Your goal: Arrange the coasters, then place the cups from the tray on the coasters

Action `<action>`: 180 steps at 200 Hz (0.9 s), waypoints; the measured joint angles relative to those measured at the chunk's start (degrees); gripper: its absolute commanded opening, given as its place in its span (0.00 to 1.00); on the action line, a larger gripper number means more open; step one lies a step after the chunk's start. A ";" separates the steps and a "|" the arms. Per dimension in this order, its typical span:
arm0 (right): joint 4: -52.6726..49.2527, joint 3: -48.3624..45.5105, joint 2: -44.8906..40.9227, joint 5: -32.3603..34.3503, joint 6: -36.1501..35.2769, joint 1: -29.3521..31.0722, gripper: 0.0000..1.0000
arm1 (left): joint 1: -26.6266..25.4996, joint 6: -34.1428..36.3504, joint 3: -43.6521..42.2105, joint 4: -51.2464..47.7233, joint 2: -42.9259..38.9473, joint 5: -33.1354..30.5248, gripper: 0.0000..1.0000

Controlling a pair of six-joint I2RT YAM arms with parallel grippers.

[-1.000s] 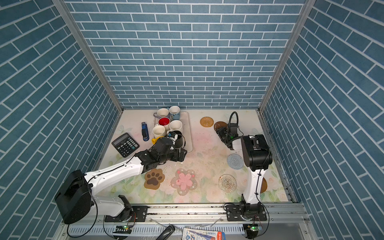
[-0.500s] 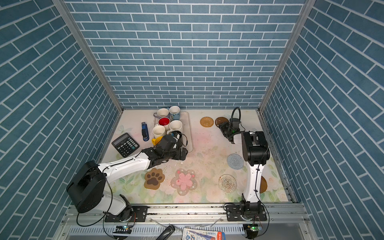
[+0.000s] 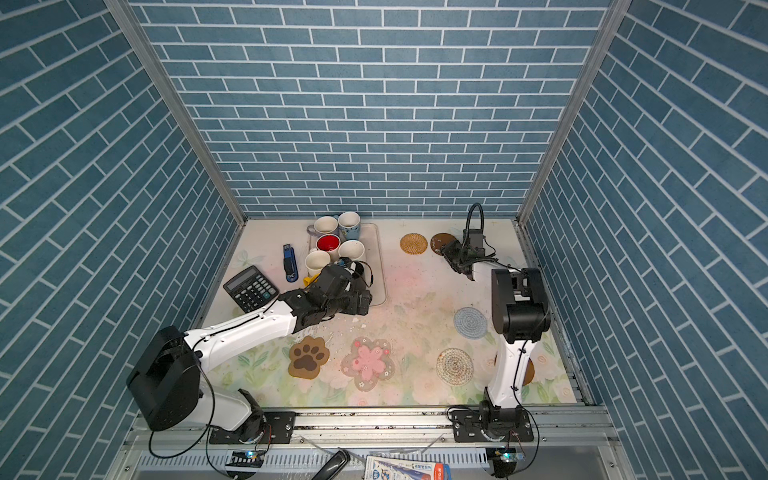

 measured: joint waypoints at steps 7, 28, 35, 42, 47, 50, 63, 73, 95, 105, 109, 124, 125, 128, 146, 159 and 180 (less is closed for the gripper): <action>-1.66 -0.81 -3.19 0.11 -1.09 0.00 0.50 | -0.15 -0.07 0.00 -0.39 -0.66 -0.07 0.99; -6.16 -3.74 -12.09 0.87 -4.33 0.00 0.47 | -1.29 -0.33 0.00 -1.46 -1.81 -0.50 0.99; -8.13 -4.57 -14.67 1.31 -5.57 0.02 0.46 | -2.01 -0.44 0.00 -1.90 -1.97 -0.81 0.99; -10.25 -5.29 -16.94 1.79 -6.73 0.07 0.45 | -2.73 -0.55 0.00 -2.34 -2.03 -1.11 0.99; -11.89 -5.79 -18.47 2.25 -7.56 0.07 0.45 | -3.37 -0.66 0.00 -2.71 -2.05 -1.38 0.99; -13.05 -6.19 -19.45 2.47 -8.17 0.07 0.45 | -3.72 -0.72 0.00 -2.91 -2.05 -1.46 0.99; -17.03 -7.91 -22.77 3.78 -10.14 0.15 0.45 | -5.31 -1.07 -0.02 -3.48 -2.10 -2.01 0.99; -20.41 -9.92 -25.73 5.01 -11.58 0.15 0.45 | -6.62 -1.31 -0.04 -3.80 -2.21 -2.58 0.99; -26.10 -16.00 -32.48 7.17 -13.97 0.15 0.45 | -9.18 -1.81 -0.50 -4.07 -2.71 -3.56 0.99; -28.46 -18.82 -35.54 7.91 -14.49 0.15 0.45 | -10.19 -2.16 -0.70 -4.11 -2.75 -3.89 0.99; -29.18 -19.89 -36.61 8.13 -14.58 0.15 0.45 | -10.49 -2.23 -0.76 -4.13 -2.75 -3.98 0.99; -31.98 -23.06 -39.58 8.83 -14.99 0.15 0.37 | -11.54 -2.73 -1.03 -4.15 -2.75 -4.15 0.99; -32.09 -23.34 -39.80 8.85 -15.10 0.15 0.35 | -11.58 -2.75 -1.03 -4.15 -2.75 -4.15 0.99; -32.30 -23.91 -40.19 8.94 -15.21 0.15 0.30 | -11.76 -2.82 -1.09 -4.15 -2.75 -4.20 0.99; -33.20 -28.13 -42.36 9.42 -15.65 0.15 0.16 | -12.61 -3.45 -1.53 -4.11 -2.75 -4.44 0.99; -33.70 -30.99 -43.41 9.64 -15.41 0.15 0.16 | -13.16 -3.78 -1.84 -4.13 -2.73 -4.52 0.99; -34.07 -34.60 -44.04 10.80 -15.39 0.15 0.13 | -13.79 -4.15 -2.03 -4.09 -2.69 -4.70 0.99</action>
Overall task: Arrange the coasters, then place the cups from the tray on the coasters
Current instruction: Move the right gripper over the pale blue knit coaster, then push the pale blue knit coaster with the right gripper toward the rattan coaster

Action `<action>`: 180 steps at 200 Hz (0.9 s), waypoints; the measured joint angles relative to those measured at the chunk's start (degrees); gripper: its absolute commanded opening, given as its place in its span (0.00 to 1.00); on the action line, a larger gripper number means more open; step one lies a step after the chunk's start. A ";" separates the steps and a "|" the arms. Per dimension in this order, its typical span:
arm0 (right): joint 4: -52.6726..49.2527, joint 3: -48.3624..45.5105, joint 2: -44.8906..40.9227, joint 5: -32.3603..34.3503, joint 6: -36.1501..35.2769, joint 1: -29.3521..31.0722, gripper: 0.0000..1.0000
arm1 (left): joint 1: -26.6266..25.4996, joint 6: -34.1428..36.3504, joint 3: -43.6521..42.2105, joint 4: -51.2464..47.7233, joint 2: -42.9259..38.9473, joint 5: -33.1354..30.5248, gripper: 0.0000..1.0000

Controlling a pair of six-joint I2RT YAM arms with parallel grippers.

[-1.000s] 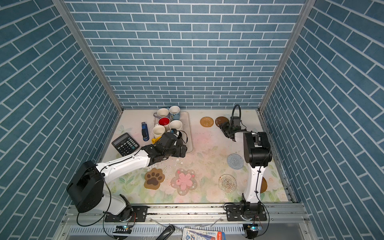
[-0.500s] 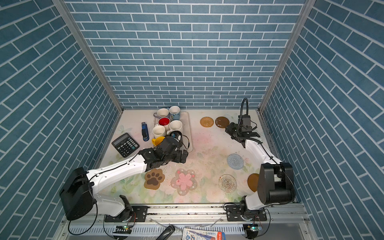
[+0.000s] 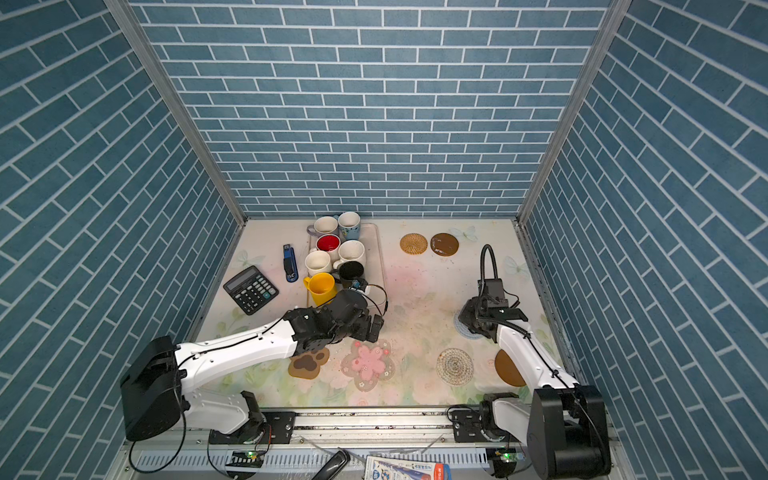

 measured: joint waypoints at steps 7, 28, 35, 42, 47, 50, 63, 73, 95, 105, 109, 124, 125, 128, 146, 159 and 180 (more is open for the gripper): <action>0.04 -0.74 0.02 0.39 0.00 0.00 0.12 | -0.13 -0.17 -0.11 0.07 0.00 -0.07 0.99; 0.37 -1.77 0.31 1.64 0.07 0.00 0.01 | -0.24 -0.55 -0.61 0.17 0.00 -0.28 0.99; 0.79 -1.79 0.81 2.14 0.17 0.00 0.00 | -0.24 -0.61 -0.74 0.17 0.00 -0.31 0.99; 1.40 -1.79 1.51 2.60 0.15 0.00 0.00 | -0.26 -0.63 -0.87 0.22 0.02 -0.35 0.99; 1.79 -1.79 2.19 2.78 0.11 0.00 0.00 | -0.26 -0.66 -0.92 0.24 0.04 -0.39 0.99; 2.01 -1.79 2.54 2.95 0.07 0.00 0.00 | -0.26 -0.68 -0.92 0.24 0.07 -0.42 0.99; 2.89 -1.79 4.57 3.54 0.04 0.00 0.00 | -0.26 -0.66 -0.92 0.44 0.37 -0.46 0.99; 3.41 -1.79 5.92 3.91 0.02 0.00 0.00 | -0.26 -0.63 -0.92 0.48 0.76 -0.48 0.99; 4.76 -1.75 8.28 4.68 -0.13 0.00 0.00 | -0.26 -0.57 -0.92 0.55 1.64 -0.48 0.99; 5.35 -1.42 9.03 4.94 -0.39 0.00 0.00 | -0.26 -0.52 -0.92 0.61 2.03 -0.48 0.99; 5.53 -1.16 9.38 5.03 -0.42 0.00 0.00 | -0.26 -0.50 -0.92 0.63 2.16 -0.48 0.99; 6.29 0.13 11.30 5.18 -0.59 0.00 0.00 | -0.26 -0.24 -0.92 0.85 2.64 -0.50 0.99; 6.40 0.28 11.54 5.18 -0.59 0.00 0.00 | -0.26 -0.20 -0.92 0.85 2.69 -0.50 0.99; 6.67 0.57 11.96 5.18 -0.59 0.00 0.00 | -0.26 -0.13 -0.92 0.87 2.75 -0.50 0.99; 8.15 2.14 14.43 5.14 -1.05 0.00 0.00 | -0.26 0.28 -0.90 1.14 3.39 -0.70 0.99; 9.14 3.34 16.11 4.94 -1.70 0.00 0.00 | -0.26 0.55 -0.90 1.33 3.82 -0.74 0.99; 9.90 5.92 19.19 4.15 -3.02 0.17 0.00 | -0.26 0.74 -0.90 1.84 4.35 -0.87 0.99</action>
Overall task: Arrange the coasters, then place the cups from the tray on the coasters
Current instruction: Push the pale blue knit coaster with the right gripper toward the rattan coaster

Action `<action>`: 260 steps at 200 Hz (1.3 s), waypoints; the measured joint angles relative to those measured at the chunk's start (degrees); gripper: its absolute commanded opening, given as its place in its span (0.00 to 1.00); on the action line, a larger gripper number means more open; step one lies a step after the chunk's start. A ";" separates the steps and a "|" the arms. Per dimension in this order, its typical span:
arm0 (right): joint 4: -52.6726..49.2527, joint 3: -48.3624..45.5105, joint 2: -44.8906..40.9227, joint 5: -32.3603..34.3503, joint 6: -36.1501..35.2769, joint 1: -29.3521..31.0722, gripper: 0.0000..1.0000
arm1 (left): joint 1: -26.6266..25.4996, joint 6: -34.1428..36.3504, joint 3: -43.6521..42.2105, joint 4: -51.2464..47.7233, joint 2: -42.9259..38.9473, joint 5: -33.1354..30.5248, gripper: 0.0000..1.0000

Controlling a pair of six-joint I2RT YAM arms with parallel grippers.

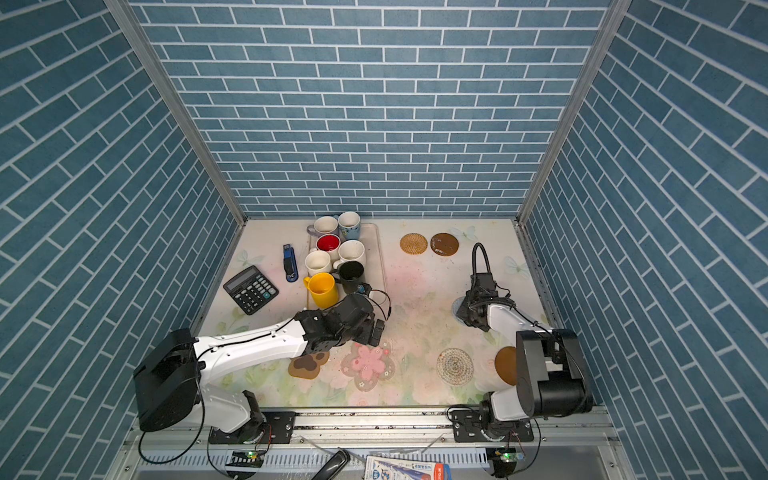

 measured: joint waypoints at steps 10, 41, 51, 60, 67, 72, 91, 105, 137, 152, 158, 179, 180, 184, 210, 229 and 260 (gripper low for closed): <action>0.09 1.46 1.46 -0.33 -0.50 0.15 0.00 | 0.00 0.02 0.00 0.35 0.00 0.00 0.99; 0.00 6.08 6.10 -1.03 -2.08 2.03 0.00 | 0.55 0.02 0.00 2.05 0.00 0.00 0.99; -0.04 7.69 7.58 -1.55 -2.43 2.99 0.00 | 0.85 0.02 -0.02 2.47 0.00 0.02 0.99; -0.26 9.35 9.11 -2.12 -2.62 4.09 0.00 | 1.29 0.02 -0.17 3.04 -0.07 0.04 0.99; -0.33 10.69 10.32 -2.43 -2.91 5.01 0.00 | 1.68 0.02 -0.46 3.48 -0.20 0.07 0.99; -0.37 11.65 11.15 -2.67 -2.95 5.68 0.00 | 1.99 0.02 -0.70 3.72 -0.28 0.07 0.99; -0.59 15.04 14.08 -3.17 -3.08 8.33 0.00 | 3.15 0.02 -1.88 4.26 -0.96 0.11 0.99; -0.94 17.51 16.09 -3.50 -3.08 10.12 0.00 | 4.02 0.02 -2.99 4.68 -1.62 0.24 0.99; -2.36 24.39 21.38 -4.13 -3.06 13.60 0.00 | 5.55 0.04 -4.81 5.05 -2.45 0.52 0.99; -2.95 27.74 23.87 -4.52 -3.04 14.86 0.00 | 6.03 0.17 -5.42 5.07 -2.78 0.68 0.99; -3.15 29.03 24.83 -4.70 -3.04 15.28 0.00 | 6.19 0.24 -5.68 5.09 -2.89 0.66 0.99; -4.11 33.22 27.82 -5.14 -2.99 16.00 0.00 | 6.64 0.48 -6.58 5.18 -3.41 0.63 0.99; -4.13 33.38 27.93 -5.14 -2.99 16.02 0.00 | 6.67 0.50 -6.62 5.18 -3.43 0.63 0.99; -4.31 34.16 28.46 -5.18 -2.97 16.09 0.00 | 6.71 0.57 -6.78 5.25 -3.54 0.63 0.99; -4.87 38.38 31.47 -5.81 -2.86 16.20 0.00 | 6.95 0.98 -7.52 5.25 -4.28 0.33 0.99; -5.27 40.68 33.07 -6.23 -2.86 16.24 0.00 | 7.17 1.18 -7.98 5.27 -4.87 0.02 0.99; -6.03 43.12 34.69 -6.56 -2.86 16.31 0.00 | 7.48 1.66 -8.24 5.42 -5.42 -0.24 0.99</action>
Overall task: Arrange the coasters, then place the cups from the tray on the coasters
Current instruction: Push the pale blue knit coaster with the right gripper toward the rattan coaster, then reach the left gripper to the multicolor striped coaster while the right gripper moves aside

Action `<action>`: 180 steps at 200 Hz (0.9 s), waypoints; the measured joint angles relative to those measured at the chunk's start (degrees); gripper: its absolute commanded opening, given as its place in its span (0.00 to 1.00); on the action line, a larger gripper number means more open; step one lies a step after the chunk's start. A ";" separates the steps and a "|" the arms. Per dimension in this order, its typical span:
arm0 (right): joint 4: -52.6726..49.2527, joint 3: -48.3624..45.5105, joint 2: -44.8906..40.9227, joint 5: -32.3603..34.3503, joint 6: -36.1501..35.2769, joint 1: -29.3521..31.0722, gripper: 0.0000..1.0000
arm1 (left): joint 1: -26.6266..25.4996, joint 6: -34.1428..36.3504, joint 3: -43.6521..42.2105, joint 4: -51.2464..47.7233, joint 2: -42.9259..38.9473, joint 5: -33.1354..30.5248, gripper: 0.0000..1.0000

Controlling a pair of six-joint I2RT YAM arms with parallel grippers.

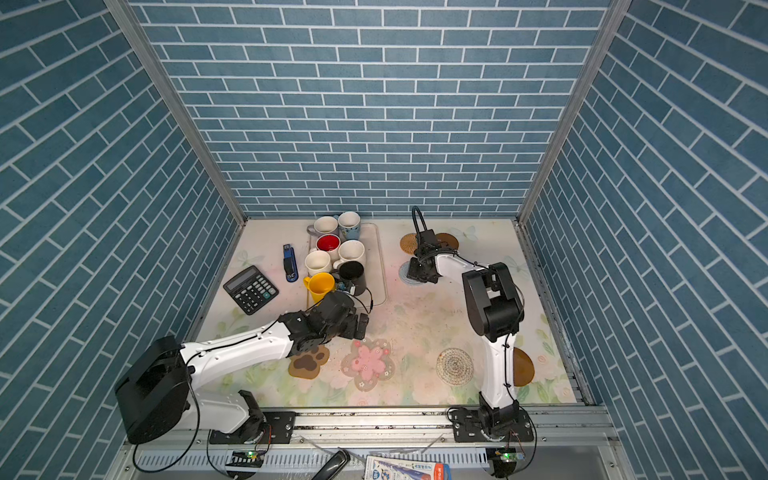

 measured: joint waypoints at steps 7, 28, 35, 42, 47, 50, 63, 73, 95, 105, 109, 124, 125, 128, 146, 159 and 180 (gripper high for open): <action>-0.04 0.37 0.24 -0.07 0.00 0.00 0.00 | 0.04 0.11 -0.07 0.09 -0.15 -0.17 0.99; -0.44 1.66 1.03 -0.20 0.00 0.00 0.00 | 0.09 0.04 -0.52 0.59 -0.76 -1.25 0.99; -0.39 1.81 1.18 -0.26 0.02 0.02 0.00 | 0.09 -0.17 -0.55 0.57 -0.98 -1.79 0.99; -0.42 1.90 1.25 -0.28 0.00 0.02 0.00 | 0.09 -0.55 -0.55 0.50 -1.22 -2.58 0.99; -0.39 1.92 1.27 -0.33 0.00 0.02 0.00 | 0.09 -1.07 -0.52 0.35 -1.38 -3.34 0.99; -0.39 1.92 1.27 -0.35 0.00 0.02 0.00 | 0.09 -1.36 -0.48 0.22 -1.42 -3.74 0.99; -0.33 1.92 1.27 -0.52 0.00 0.02 0.00 | 0.31 -3.04 0.26 -1.64 -1.40 -5.38 0.99; -0.24 1.92 1.27 -0.68 0.00 0.02 0.00 | 0.63 -3.85 1.29 -3.56 -1.33 -6.16 0.99; 0.42 1.88 1.27 -1.01 0.00 0.02 0.04 | 1.11 -3.52 2.99 -4.63 -1.57 -6.56 0.99; 0.87 1.81 1.25 -1.22 0.00 0.02 0.10 | 1.14 -2.73 2.75 -4.24 -2.34 -6.12 0.99; 1.05 1.81 1.22 -1.31 -0.11 0.02 0.12 | 1.14 -2.40 2.51 -4.02 -2.73 -5.88 0.99; 1.77 1.70 0.74 -1.60 -0.33 0.02 0.18 | 1.14 -0.96 1.42 -3.63 -5.44 -4.83 0.99; 1.86 1.68 0.63 -1.62 -0.35 0.02 0.19 | 1.14 -0.87 1.40 -3.65 -5.57 -4.79 0.99; 2.14 1.55 0.42 -1.62 -0.26 0.02 0.20 | 1.14 -0.59 1.29 -3.67 -6.19 -4.55 0.99; 4.00 -0.26 -2.54 -2.08 -0.59 0.02 0.29 | 1.14 1.31 1.81 -4.39 -8.61 -3.48 0.98; 5.33 -1.88 -5.64 -2.36 -0.66 0.02 0.36 | 1.14 2.71 3.26 -5.70 -8.76 -2.43 0.90; 7.41 -4.15 -11.08 -2.62 -0.66 0.02 0.45 | 0.83 4.90 7.04 -8.74 -7.65 0.20 0.85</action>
